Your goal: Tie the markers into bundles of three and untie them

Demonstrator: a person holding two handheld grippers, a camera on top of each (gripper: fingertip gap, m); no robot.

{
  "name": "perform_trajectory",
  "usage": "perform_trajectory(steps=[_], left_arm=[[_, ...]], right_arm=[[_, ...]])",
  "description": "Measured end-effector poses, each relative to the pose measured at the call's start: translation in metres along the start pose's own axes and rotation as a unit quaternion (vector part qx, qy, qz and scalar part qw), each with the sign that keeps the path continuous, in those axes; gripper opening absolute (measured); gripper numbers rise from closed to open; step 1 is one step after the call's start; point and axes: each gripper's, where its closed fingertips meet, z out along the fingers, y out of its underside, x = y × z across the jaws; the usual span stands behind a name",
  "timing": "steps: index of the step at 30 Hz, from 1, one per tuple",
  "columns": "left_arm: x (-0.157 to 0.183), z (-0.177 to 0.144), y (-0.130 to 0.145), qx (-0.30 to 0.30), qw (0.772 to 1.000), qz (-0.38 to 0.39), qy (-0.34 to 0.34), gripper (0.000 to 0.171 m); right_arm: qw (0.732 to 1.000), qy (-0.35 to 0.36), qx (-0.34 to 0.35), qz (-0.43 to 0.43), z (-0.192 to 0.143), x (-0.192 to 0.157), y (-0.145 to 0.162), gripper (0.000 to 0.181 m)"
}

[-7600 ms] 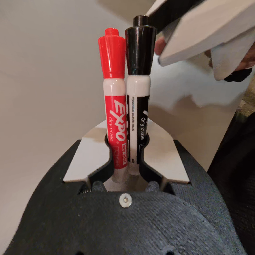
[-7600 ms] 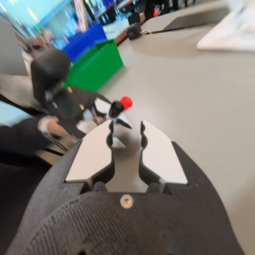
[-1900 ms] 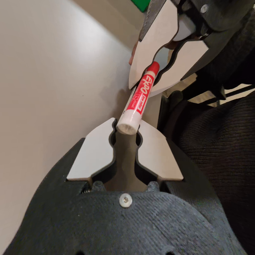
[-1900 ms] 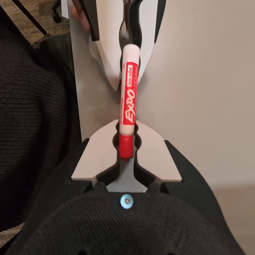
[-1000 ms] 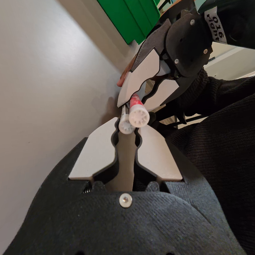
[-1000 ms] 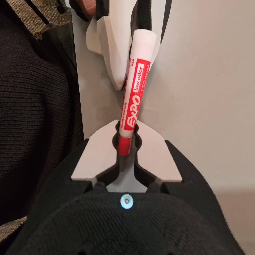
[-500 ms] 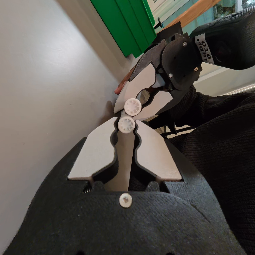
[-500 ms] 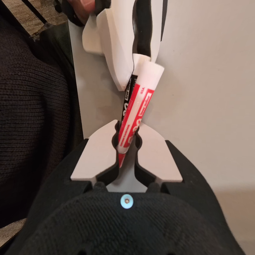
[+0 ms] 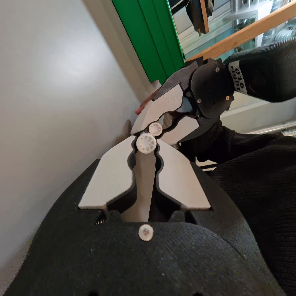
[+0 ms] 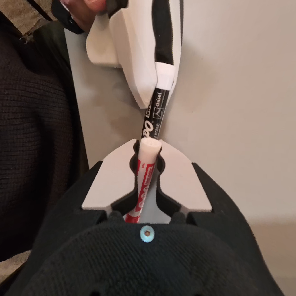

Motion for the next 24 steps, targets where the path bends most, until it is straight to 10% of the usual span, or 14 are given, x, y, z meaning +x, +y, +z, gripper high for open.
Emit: perform_trajectory(steps=[24], left_arm=[[-0.015, -0.039, -0.046, 0.137, 0.988, 0.029, -0.068, 0.02]], right_arm=[[0.987, 0.157, 0.04, -0.017, -0.006, 0.059, -0.018, 0.036]])
